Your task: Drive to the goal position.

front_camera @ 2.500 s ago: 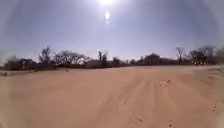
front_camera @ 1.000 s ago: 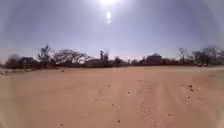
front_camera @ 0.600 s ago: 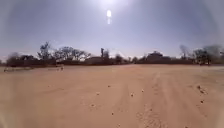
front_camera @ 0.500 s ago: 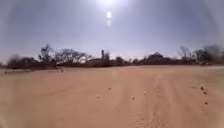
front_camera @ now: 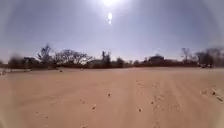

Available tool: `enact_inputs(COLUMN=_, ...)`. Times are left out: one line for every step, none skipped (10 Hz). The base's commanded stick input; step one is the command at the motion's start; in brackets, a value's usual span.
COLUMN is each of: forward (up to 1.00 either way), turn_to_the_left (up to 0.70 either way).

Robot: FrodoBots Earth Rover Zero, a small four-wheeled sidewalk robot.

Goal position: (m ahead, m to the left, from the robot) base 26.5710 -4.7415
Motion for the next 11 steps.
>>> enact_inputs(forward=0.85, turn_to_the_left=0.00)
enact_inputs(forward=0.85, turn_to_the_left=0.00)
enact_inputs(forward=0.85, turn_to_the_left=0.00)
enact_inputs(forward=0.85, turn_to_the_left=0.00)
enact_inputs(forward=0.85, turn_to_the_left=0.00)
enact_inputs(forward=0.85, turn_to_the_left=0.00)
enact_inputs(forward=0.85, turn_to_the_left=0.00)
enact_inputs(forward=0.85, turn_to_the_left=0.00)
enact_inputs(forward=0.85, turn_to_the_left=0.00)
enact_inputs(forward=0.85, turn_to_the_left=0.00)
enact_inputs(forward=0.85, turn_to_the_left=0.00)
